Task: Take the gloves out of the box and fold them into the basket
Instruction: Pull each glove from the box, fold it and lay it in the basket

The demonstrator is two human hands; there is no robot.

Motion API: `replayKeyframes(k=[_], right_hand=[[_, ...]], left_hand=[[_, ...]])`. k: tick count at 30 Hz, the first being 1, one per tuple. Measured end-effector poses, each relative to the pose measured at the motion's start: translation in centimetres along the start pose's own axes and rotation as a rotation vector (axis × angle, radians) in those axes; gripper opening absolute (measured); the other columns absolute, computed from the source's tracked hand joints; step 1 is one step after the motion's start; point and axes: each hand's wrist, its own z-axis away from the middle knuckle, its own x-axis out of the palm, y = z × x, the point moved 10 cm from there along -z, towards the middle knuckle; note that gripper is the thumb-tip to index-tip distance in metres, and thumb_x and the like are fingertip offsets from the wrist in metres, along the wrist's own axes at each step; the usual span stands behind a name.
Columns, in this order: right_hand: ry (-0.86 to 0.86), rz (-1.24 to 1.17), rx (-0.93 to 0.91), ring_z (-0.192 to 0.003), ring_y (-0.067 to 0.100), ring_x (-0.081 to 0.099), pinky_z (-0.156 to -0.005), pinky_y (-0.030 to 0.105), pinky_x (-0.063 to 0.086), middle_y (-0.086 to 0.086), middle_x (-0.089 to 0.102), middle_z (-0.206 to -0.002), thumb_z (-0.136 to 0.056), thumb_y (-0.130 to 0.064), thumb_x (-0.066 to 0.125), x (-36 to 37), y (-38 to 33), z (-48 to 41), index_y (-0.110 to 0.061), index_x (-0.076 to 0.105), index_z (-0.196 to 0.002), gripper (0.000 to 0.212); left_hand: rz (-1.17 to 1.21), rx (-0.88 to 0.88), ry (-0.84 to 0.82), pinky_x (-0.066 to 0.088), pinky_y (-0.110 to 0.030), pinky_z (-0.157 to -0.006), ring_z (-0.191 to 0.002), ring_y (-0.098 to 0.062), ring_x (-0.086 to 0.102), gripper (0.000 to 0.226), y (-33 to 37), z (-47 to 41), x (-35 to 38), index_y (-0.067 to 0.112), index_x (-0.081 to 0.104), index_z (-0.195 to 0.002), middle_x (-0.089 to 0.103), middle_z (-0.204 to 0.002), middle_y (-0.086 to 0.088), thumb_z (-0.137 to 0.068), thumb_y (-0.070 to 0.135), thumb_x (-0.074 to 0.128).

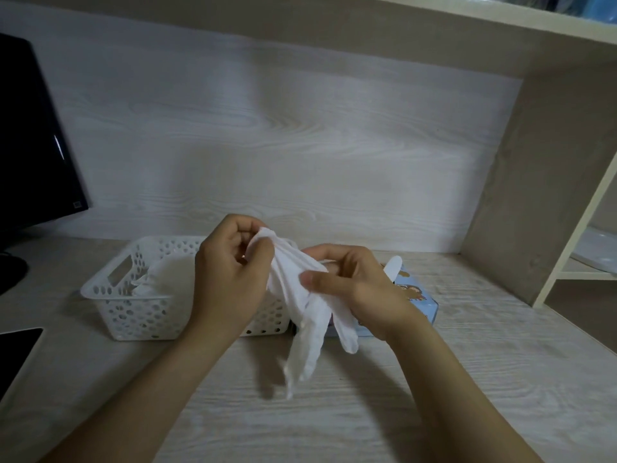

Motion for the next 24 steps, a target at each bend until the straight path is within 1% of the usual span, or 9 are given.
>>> replayKeyframes(k=[3, 5, 8, 10, 12, 14, 17, 21, 24], right_hand=[[-0.037, -0.143, 0.083, -0.078, 0.031, 0.062, -0.069, 0.032, 0.044, 0.016, 0.066, -0.084, -0.084, -0.007, 0.067, 0.1, 1.1, -0.3, 0.002, 0.074, -0.094, 0.015], [-0.036, -0.219, 0.100, -0.070, 0.031, 0.054, -0.062, 0.031, 0.040, 0.019, 0.060, -0.081, -0.080, -0.010, 0.067, 0.2, 1.3, -0.4, 0.013, 0.065, -0.089, 0.025], [0.096, -0.002, 0.077, -0.057, 0.026, 0.033, -0.054, 0.035, 0.021, 0.015, 0.045, -0.067, -0.091, -0.014, 0.072, -1.1, 1.1, -0.4, 0.012, 0.056, -0.079, 0.033], [0.231, 0.208, -0.021, -0.052, 0.019, 0.047, -0.049, 0.030, 0.035, 0.009, 0.057, -0.061, -0.099, -0.014, 0.071, -2.2, 0.2, -0.3, -0.001, 0.071, -0.080, 0.024], [0.311, 0.431, -0.185, -0.062, 0.026, 0.064, -0.056, 0.038, 0.051, 0.005, 0.074, -0.072, -0.099, -0.025, 0.074, -2.4, -1.0, -0.2, -0.015, 0.079, -0.089, 0.016], [0.335, 0.602, -0.287, -0.063, 0.026, 0.064, -0.057, 0.041, 0.051, 0.004, 0.072, -0.069, -0.099, -0.037, 0.073, -1.8, -1.4, -0.1, -0.023, 0.079, -0.091, 0.017], [0.285, 0.601, -0.227, -0.062, 0.022, 0.065, -0.056, 0.039, 0.051, 0.001, 0.071, -0.068, -0.092, -0.046, 0.080, -1.3, -0.9, -0.3, -0.023, 0.078, -0.085, 0.024], [0.270, 0.519, -0.172, -0.069, 0.033, 0.068, -0.057, 0.042, 0.053, 0.012, 0.072, -0.074, -0.089, -0.036, 0.085, -1.1, -0.4, -0.6, -0.011, 0.074, -0.077, 0.030], [0.321, 0.300, -0.157, -0.072, 0.016, 0.072, -0.059, 0.028, 0.054, 0.004, 0.077, -0.080, -0.091, -0.026, 0.084, -1.4, -0.4, -0.6, -0.011, 0.077, -0.087, 0.017]], left_hand=[[0.039, -0.021, 0.008, 0.052, -0.043, -0.067, -0.076, -0.031, 0.067, 0.009, -0.3, -0.4, -0.1, 0.025, 0.068, -0.090, 0.073, -0.078, -0.002, -0.090, 0.019, 0.062], [0.068, -0.040, -0.026, 0.049, -0.034, -0.069, -0.080, -0.021, 0.068, 0.010, -0.4, -0.4, 0.4, 0.024, 0.069, -0.092, 0.075, -0.084, 0.000, -0.097, 0.018, 0.064], [0.070, -0.038, -0.033, 0.050, -0.034, -0.072, -0.083, -0.013, 0.067, 0.010, -0.2, -0.6, 0.3, 0.024, 0.069, -0.095, 0.075, -0.090, 0.000, -0.101, 0.019, 0.063], [0.059, -0.025, -0.010, 0.049, -0.036, -0.065, -0.074, -0.022, 0.065, 0.007, -0.1, -0.9, -0.2, 0.026, 0.068, -0.093, 0.073, -0.085, -0.004, -0.098, 0.024, 0.063], [0.032, -0.022, 0.004, 0.049, -0.042, -0.058, -0.069, -0.039, 0.063, 0.006, -0.2, -1.2, -1.0, 0.025, 0.067, -0.092, 0.071, -0.076, -0.012, -0.096, 0.024, 0.063], [-0.027, -0.010, 0.012, 0.051, -0.048, -0.057, -0.069, -0.045, 0.062, 0.008, -0.1, -1.5, -1.7, 0.024, 0.069, -0.091, 0.068, -0.068, -0.016, -0.096, 0.020, 0.065], [-0.138, 0.018, 0.023, 0.054, -0.047, -0.063, -0.071, -0.033, 0.067, 0.006, 0.0, -2.1, -2.5, 0.025, 0.068, -0.092, 0.070, -0.068, -0.009, -0.097, 0.021, 0.068], [-0.234, 0.041, 0.030, 0.054, -0.051, -0.064, -0.074, -0.029, 0.066, 0.006, 0.1, -2.5, -3.1, 0.027, 0.062, -0.096, 0.070, -0.078, -0.011, -0.099, 0.028, 0.067], [-0.287, 0.028, 0.024, 0.054, -0.050, -0.069, -0.079, -0.024, 0.065, 0.008, -0.1, -3.0, -3.5, 0.025, 0.060, -0.101, 0.069, -0.087, -0.009, -0.102, 0.031, 0.063]])
